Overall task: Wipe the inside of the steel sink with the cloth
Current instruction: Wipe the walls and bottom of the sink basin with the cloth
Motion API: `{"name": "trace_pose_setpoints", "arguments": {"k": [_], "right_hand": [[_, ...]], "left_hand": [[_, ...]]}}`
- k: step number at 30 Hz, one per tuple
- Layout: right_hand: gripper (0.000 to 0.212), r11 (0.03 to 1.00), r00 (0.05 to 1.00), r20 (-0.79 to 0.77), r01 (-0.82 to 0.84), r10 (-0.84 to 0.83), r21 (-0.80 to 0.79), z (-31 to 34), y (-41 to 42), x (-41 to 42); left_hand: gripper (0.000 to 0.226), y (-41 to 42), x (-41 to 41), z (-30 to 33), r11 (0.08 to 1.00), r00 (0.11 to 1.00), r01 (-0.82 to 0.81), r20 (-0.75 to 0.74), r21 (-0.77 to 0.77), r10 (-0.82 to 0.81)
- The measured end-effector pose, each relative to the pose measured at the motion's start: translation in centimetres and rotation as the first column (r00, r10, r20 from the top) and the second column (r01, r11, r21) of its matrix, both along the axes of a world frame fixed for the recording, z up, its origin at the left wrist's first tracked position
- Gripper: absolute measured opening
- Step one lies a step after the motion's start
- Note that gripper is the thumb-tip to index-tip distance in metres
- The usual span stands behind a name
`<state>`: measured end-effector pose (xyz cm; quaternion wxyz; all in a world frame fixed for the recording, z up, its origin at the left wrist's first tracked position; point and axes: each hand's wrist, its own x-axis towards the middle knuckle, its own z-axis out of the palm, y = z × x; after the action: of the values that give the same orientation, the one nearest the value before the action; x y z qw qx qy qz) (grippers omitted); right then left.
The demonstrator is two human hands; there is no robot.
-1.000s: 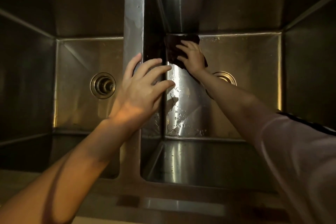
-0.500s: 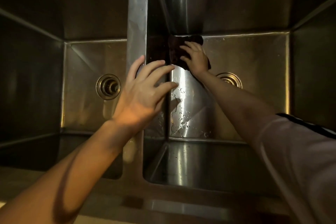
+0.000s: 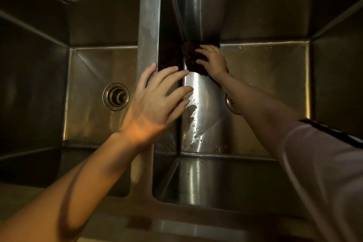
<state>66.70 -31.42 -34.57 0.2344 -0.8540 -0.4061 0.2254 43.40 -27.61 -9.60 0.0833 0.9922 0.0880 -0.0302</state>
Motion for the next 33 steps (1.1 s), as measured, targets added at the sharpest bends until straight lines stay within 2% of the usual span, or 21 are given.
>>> {"name": "trace_pose_setpoints", "arguments": {"k": [9, 18, 23, 26, 30, 33], "right_hand": [[0.041, 0.997, 1.000, 0.010, 0.023, -0.024, 0.079, -0.8, -7.4, -5.6], [0.043, 1.000, 1.000, 0.024, 0.008, -0.009, 0.023, -0.9, -1.1, 0.8], [0.042, 0.991, 0.992, 0.048, 0.113, -0.117, 0.078, -1.0, -6.7, -3.2], [0.041, 0.994, 0.995, 0.038, 0.091, -0.093, 0.053, -1.1, -8.5, -4.5], [0.042, 1.000, 0.998, 0.055, 0.012, -0.013, 0.021, -0.9, -5.6, -0.3], [0.043, 0.998, 0.997, 0.044, 0.068, -0.068, 0.007, -0.9, -4.4, 2.6]], "left_hand": [[0.036, 0.0, 0.0, -0.3, 1.000, 0.999, 0.007, 0.043, 0.003, -0.007], [0.033, 0.3, -0.2, -0.8, 0.999, 0.998, 0.027, 0.064, 0.017, -0.028], [0.032, 0.2, -0.3, -0.9, 1.000, 0.997, 0.022, 0.078, -0.001, -0.022], [0.032, 0.3, -0.2, -0.8, 1.000, 0.996, 0.028, 0.085, -0.006, -0.027], [0.034, 0.3, -0.3, -0.7, 1.000, 0.998, 0.030, 0.063, -0.009, -0.029], [0.035, 0.3, -0.3, -0.8, 1.000, 0.998, 0.023, 0.067, -0.016, -0.022]]}}
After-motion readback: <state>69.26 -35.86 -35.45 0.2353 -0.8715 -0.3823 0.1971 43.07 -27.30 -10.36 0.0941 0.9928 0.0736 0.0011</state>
